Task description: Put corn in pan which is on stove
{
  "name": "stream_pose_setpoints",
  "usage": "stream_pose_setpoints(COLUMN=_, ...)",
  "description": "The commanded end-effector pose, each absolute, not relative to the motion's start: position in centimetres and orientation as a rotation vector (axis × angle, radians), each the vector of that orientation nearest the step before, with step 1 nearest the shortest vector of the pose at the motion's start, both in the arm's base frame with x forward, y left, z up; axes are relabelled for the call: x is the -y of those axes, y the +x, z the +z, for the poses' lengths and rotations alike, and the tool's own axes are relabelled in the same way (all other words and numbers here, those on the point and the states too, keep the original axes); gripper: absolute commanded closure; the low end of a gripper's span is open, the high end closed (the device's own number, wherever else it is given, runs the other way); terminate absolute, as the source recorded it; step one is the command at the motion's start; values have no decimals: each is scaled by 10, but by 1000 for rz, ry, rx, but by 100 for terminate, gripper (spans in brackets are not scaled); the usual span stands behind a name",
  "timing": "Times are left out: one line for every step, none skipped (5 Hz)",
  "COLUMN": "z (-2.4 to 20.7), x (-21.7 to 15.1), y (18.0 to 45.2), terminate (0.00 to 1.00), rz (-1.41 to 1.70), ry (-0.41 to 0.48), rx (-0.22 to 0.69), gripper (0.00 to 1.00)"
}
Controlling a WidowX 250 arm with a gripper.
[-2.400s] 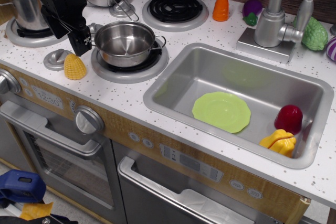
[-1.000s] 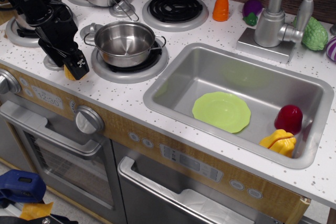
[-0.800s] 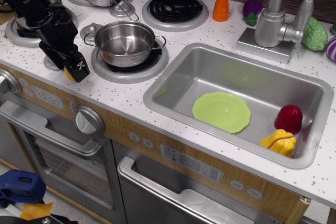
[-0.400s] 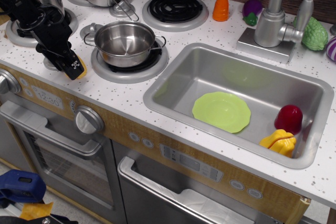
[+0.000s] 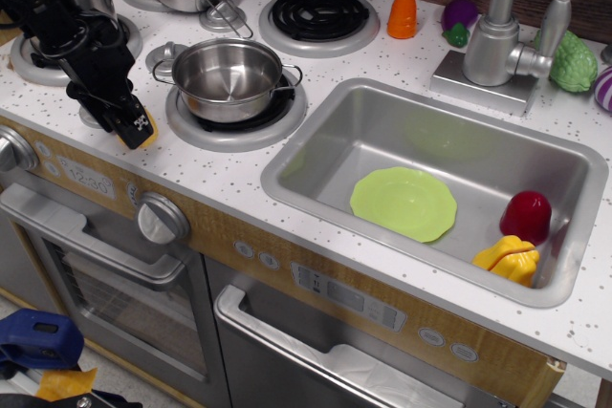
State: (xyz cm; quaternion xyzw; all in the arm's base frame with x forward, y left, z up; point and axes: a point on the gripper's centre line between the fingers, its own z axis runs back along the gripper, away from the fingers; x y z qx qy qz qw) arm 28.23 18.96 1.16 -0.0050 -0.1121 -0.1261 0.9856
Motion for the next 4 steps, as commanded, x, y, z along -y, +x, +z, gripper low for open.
stream_pose_setpoints(z=70, x=-183, y=284, terminate=0, rz=-282, ry=170, rx=236, gripper=100)
stream_pose_setpoints(z=92, x=-178, y=289, terminate=0, rz=-280, ry=250, rx=233, gripper=100)
stream_pose_setpoints(z=103, x=-174, y=303, terminate=0, rz=-295, ry=290, rx=244, gripper=100)
stream_pose_setpoints(z=105, x=-172, y=325, terminate=0, rz=-353, ry=240, rx=250, gripper=100)
